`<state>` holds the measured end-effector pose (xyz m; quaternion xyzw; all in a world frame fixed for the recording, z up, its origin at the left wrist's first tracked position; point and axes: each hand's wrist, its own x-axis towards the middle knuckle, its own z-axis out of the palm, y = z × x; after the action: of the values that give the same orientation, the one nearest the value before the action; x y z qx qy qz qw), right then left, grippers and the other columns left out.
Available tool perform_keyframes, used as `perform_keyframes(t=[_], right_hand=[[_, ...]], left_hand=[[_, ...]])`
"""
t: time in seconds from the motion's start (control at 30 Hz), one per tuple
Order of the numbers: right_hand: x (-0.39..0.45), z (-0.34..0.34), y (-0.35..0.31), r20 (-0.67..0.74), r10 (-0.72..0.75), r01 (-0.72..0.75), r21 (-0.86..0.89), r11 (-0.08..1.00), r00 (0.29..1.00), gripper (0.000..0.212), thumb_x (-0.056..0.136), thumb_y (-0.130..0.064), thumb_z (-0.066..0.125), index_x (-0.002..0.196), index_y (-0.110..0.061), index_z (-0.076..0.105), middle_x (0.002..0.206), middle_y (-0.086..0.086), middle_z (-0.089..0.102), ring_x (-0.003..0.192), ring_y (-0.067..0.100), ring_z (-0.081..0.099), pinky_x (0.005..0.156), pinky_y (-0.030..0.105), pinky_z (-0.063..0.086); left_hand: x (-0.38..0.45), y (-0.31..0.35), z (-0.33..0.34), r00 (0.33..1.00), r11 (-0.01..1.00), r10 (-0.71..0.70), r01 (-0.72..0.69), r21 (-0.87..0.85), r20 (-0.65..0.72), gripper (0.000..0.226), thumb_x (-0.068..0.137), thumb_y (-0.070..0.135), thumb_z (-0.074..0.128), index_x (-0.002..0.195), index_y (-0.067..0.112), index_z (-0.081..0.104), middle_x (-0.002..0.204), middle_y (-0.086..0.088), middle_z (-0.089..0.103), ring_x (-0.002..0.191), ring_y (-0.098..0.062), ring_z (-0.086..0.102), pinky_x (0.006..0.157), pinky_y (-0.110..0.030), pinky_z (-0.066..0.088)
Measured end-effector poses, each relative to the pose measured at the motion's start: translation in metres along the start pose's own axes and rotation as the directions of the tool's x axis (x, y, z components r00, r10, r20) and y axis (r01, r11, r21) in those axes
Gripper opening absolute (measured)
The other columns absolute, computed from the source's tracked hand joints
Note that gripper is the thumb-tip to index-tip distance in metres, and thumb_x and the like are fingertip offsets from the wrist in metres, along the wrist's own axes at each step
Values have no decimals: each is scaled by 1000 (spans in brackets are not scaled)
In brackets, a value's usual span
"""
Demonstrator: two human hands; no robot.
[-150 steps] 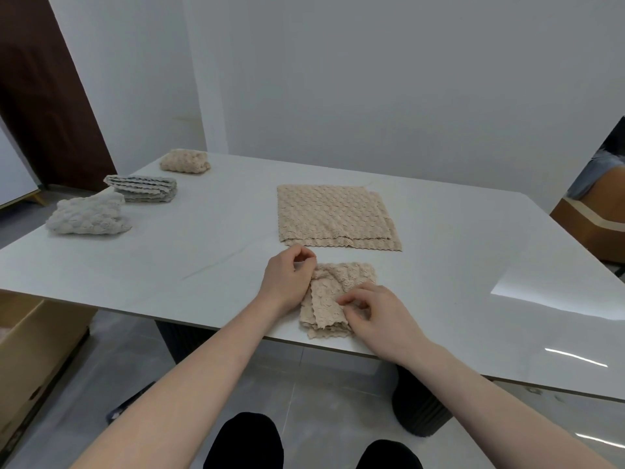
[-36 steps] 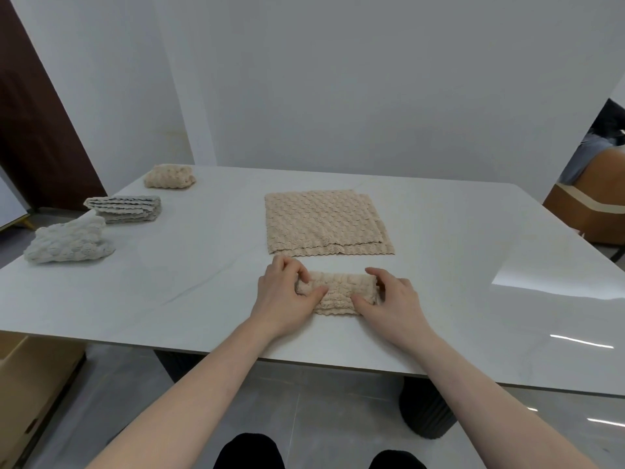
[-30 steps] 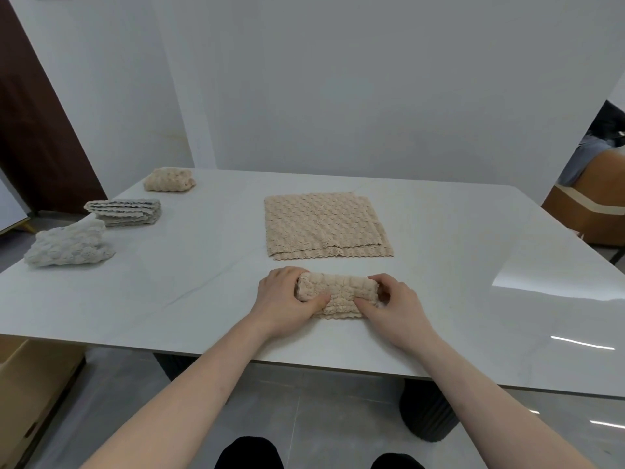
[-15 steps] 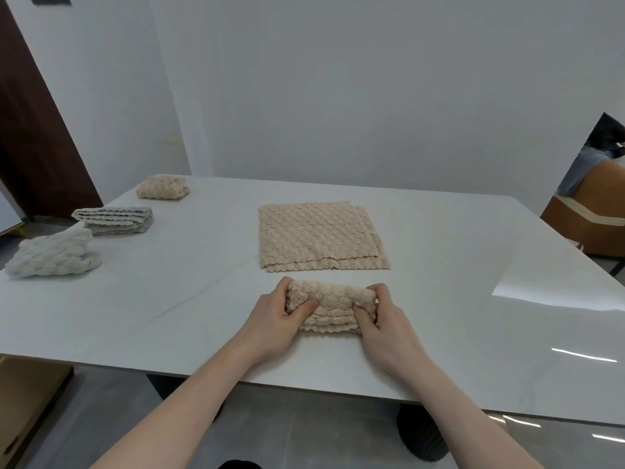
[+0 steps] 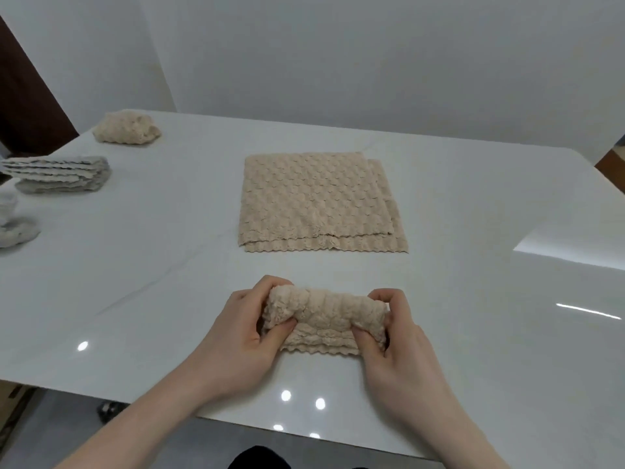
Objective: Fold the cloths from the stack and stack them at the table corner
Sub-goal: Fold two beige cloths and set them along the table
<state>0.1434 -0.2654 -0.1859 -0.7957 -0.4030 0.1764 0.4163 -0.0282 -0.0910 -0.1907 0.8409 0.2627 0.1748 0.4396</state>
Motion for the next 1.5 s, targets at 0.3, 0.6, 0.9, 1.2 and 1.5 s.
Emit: perform_keyframes(t=[0.3,0.6,0.9,1.2,1.5], right_hand=[[15,-22,-36,229,256,-260,-14,966,939,32,100,-18,52,113,-42,34,85,-7,66,82,20,63,76,43,51],[-15,-121,-129,363,388,-420,13,907,847,17,102,-34,54,114,-25,46,84,-4,69,70,12,64,64,29,49],[-13,-154,-163,430,462,-558,125,821,776,20,99,-31,59,117,-27,51,92,-3,67,76,12,64,66,23,49],[17,-170,-146,323,540,-585,56,809,777,16,90,-14,59,101,-23,67,85,0,75,69,14,72,70,34,57],[59,-213,-118,321,447,-463,-30,886,835,15,89,-15,57,96,-26,65,79,-3,75,69,10,74,74,37,60]], left_hand=[[7,53,-16,929,938,-339,346,-29,147,26,98,20,62,114,38,53,105,8,67,99,-9,64,85,-29,52],[-27,196,-52,734,729,-631,672,-132,250,26,100,27,58,125,27,54,114,12,66,102,-2,62,79,-22,48],[-25,237,-76,697,653,-669,717,-242,260,25,98,42,59,122,34,56,118,11,67,104,-11,66,82,-29,55],[14,237,-65,806,826,-555,564,18,205,21,102,33,58,85,26,47,76,3,59,63,-12,63,55,-23,43],[57,257,-23,796,794,-584,601,-88,161,12,102,24,53,102,13,57,83,3,63,64,-11,55,64,-25,47]])
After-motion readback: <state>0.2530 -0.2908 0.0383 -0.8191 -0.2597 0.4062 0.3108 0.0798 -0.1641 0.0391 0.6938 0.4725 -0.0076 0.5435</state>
